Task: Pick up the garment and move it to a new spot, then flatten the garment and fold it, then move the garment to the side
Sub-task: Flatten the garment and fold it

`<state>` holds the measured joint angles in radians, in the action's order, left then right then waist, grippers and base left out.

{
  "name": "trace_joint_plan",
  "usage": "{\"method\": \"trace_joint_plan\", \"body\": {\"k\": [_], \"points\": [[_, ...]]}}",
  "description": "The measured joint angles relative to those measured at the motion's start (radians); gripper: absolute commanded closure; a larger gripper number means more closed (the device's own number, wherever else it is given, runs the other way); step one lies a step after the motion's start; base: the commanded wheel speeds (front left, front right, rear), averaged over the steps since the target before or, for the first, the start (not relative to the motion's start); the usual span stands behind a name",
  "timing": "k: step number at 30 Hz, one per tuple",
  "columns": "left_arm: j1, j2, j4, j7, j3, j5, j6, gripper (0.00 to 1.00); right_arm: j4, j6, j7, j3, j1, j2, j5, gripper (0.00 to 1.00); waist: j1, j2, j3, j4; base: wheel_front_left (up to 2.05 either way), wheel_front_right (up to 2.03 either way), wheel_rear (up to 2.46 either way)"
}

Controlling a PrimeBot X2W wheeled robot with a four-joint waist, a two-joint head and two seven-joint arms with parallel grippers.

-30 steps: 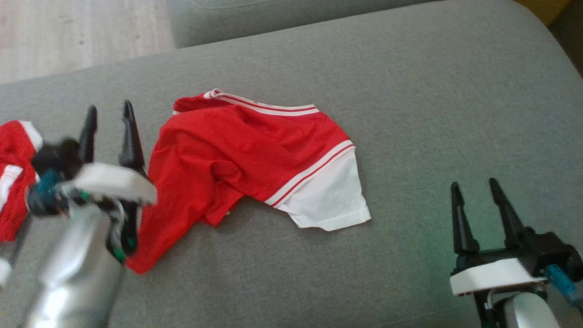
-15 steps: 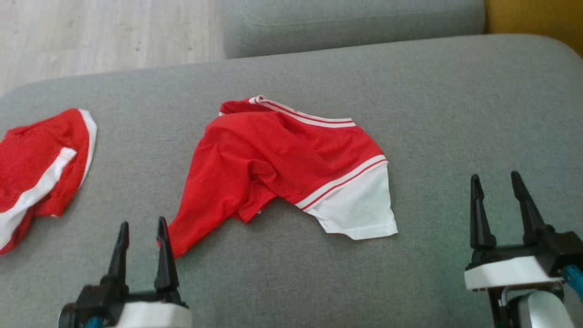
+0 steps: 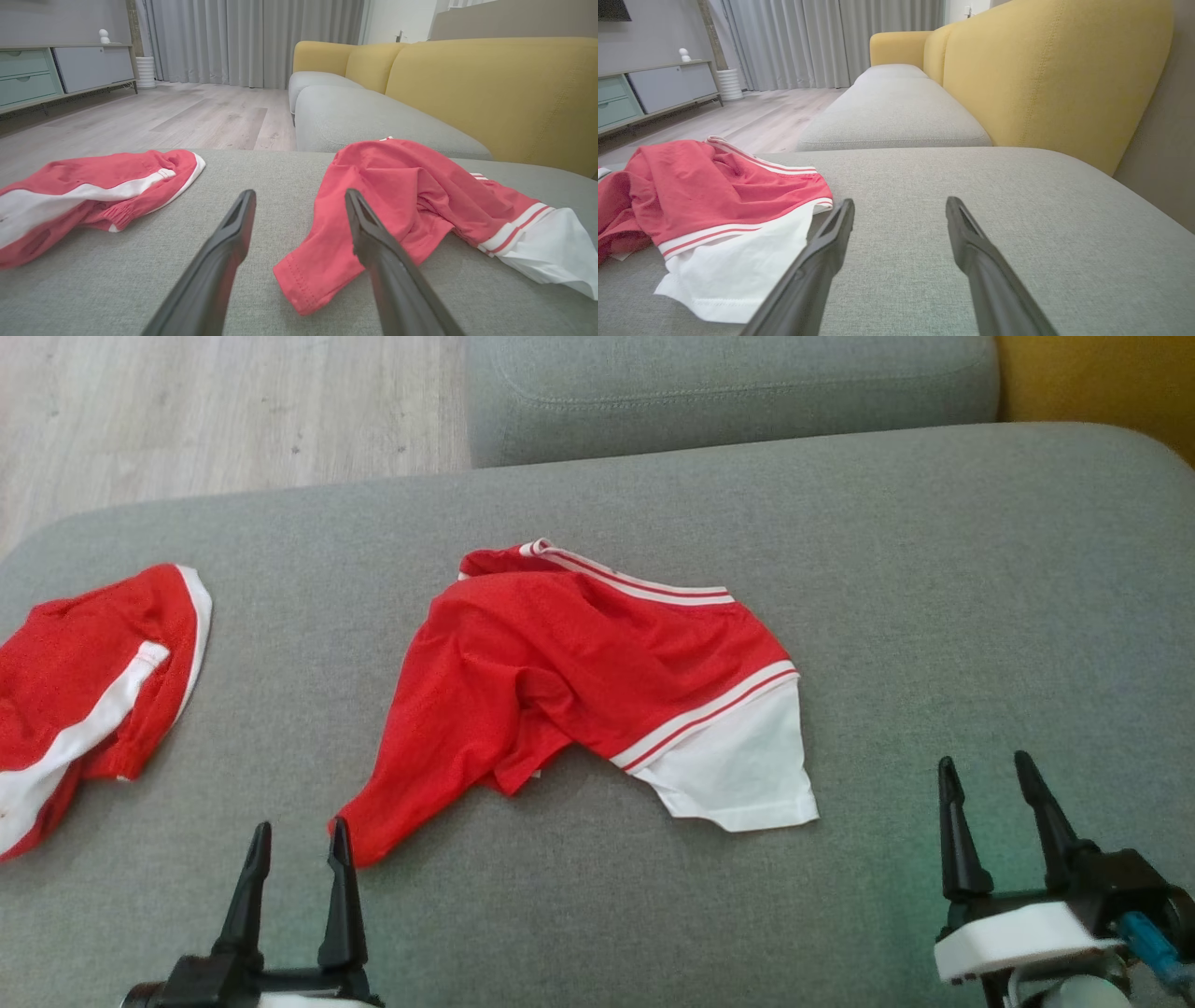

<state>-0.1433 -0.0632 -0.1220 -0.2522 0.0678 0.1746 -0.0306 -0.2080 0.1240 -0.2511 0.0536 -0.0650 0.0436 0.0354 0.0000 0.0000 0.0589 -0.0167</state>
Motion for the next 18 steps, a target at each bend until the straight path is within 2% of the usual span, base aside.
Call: {"method": "trace_joint_plan", "body": {"k": [9,14,18], "points": [[0.000,0.009,-0.007,0.000,-0.026,-0.025,-0.041,0.00,-0.012,0.000,0.000,-0.019,-0.007,0.000,0.000,0.00,0.0000,0.0000,-0.011,-0.001,0.00,0.00,0.00],[0.000,0.010,-0.009,0.000,-0.023,-0.026,-0.041,0.00,-0.015,0.000,0.000,-0.023,-0.007,0.000,0.000,0.00,0.0000,0.0000,-0.013,-0.002,0.00,0.00,0.00],[0.002,0.010,-0.016,0.000,0.015,-0.096,-0.042,0.00,-0.009,0.000,0.000,-0.040,-0.007,0.000,0.027,0.00,0.0000,0.0000,-0.017,-0.005,0.00,0.00,0.00]]}}
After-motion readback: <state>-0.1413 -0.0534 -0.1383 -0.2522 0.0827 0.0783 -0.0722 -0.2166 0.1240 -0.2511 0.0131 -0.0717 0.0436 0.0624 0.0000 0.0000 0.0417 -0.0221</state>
